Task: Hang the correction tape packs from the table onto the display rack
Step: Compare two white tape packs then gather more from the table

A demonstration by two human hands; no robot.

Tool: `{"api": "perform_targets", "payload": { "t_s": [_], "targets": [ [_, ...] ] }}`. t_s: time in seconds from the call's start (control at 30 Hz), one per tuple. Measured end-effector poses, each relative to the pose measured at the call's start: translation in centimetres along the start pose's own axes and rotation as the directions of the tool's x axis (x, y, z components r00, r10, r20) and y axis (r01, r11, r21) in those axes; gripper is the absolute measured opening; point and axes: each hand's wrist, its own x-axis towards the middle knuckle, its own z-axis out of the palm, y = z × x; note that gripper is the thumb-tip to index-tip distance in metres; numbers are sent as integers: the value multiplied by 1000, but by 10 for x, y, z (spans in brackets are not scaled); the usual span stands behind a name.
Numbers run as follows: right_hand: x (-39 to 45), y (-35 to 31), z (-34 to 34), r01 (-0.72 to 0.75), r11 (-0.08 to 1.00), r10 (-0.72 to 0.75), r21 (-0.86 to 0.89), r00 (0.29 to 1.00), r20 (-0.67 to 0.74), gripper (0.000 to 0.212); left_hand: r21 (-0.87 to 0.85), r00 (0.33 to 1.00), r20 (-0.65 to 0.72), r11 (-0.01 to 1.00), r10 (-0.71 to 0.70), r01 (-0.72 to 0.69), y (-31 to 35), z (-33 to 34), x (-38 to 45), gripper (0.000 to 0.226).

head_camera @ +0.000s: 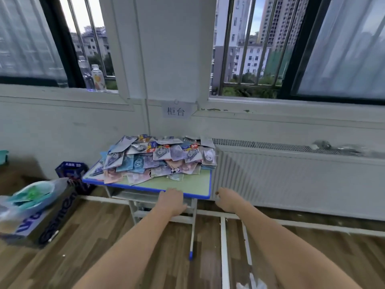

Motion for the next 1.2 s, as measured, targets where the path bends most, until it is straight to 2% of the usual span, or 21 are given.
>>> {"api": "perform_targets", "payload": {
  "t_s": [0.23,0.4,0.47,0.57,0.9,1.2],
  "targets": [
    [124,14,-10,-22,999,20,27,998,64,43,-25,997,69,999,46,-44,-10,-5,122,41],
    [226,17,-40,-85,994,83,73,996,38,35,-60,993,-37,991,115,-117,-28,-35,225,36],
    [266,17,-54,-117,989,114,87,993,32,35,-42,990,-37,989,138,-140,-38,-51,267,37],
    [314,12,-71,-145,984,144,104,989,21,41,-16,986,-35,987,161,-162,-52,-71,325,24],
    [417,39,-82,-275,937,266,215,961,72,36,37,982,0,981,189,-188,-67,-89,468,41],
    [521,68,-98,-369,820,351,438,928,125,43,-45,997,43,997,57,-55,-76,-92,581,44]
  ]
}}
